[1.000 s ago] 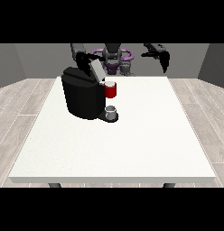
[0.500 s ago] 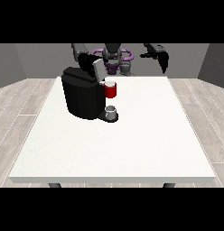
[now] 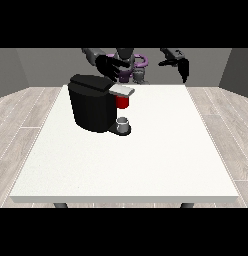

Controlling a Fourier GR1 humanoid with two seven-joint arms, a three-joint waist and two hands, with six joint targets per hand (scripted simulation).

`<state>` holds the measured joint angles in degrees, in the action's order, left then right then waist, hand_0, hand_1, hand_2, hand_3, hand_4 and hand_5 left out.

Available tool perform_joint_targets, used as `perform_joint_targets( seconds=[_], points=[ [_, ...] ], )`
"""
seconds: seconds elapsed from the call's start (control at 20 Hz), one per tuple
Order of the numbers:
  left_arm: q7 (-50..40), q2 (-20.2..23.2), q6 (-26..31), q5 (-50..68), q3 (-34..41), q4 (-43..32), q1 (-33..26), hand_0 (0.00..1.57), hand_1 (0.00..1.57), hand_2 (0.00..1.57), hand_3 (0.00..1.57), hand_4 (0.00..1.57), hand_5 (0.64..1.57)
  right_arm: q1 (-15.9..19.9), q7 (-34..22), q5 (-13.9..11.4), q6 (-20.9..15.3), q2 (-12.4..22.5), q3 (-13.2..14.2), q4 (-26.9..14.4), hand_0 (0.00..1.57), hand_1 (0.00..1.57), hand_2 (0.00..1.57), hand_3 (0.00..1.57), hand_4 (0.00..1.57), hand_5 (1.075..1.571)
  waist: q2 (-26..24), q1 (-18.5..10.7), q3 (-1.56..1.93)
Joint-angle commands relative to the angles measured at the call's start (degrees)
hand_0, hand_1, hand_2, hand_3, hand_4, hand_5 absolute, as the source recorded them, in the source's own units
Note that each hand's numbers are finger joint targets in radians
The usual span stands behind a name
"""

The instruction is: Insert the coffee pod into the coffee machine and close the lid

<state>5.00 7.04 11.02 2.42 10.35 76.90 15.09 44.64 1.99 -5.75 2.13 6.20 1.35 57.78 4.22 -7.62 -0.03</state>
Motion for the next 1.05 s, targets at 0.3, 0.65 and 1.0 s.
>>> perform_joint_targets(
  seconds=[0.3, 0.65, 1.0],
  points=[
    [3.5, -0.5, 0.1, -0.9, -2.1, 0.3, -1.1, 0.0, 0.0, 0.0, 0.0, 0.12, 1.571, 3.8, 0.2, -2.1, -1.8, -2.1, 0.2, -1.8, 0.0, 0.0, 0.0, 0.0, 0.07, 1.571, 0.4, -0.6, 0.02],
    [3.9, -2.2, -0.9, -0.5, -2.6, 0.1, -2.8, 0.0, 0.0, 0.0, 0.0, 0.21, 1.571, -4.6, 5.4, 1.2, 0.3, -6.1, -5.9, 2.8, 0.0, 0.0, 0.0, 0.0, 0.26, 1.571, -5.6, 1.9, 0.03],
    [9.7, -2.9, -3.7, -2.2, -1.2, -3.6, -8.3, 0.0, 0.0, 0.0, 0.0, 0.19, 1.571, -20.8, 8.7, 8.5, 1.8, -6.2, -10.1, 9.5, 0.0, 0.0, 0.0, 0.0, 0.16, 1.571, -10.0, 8.7, 0.03]
  ],
)
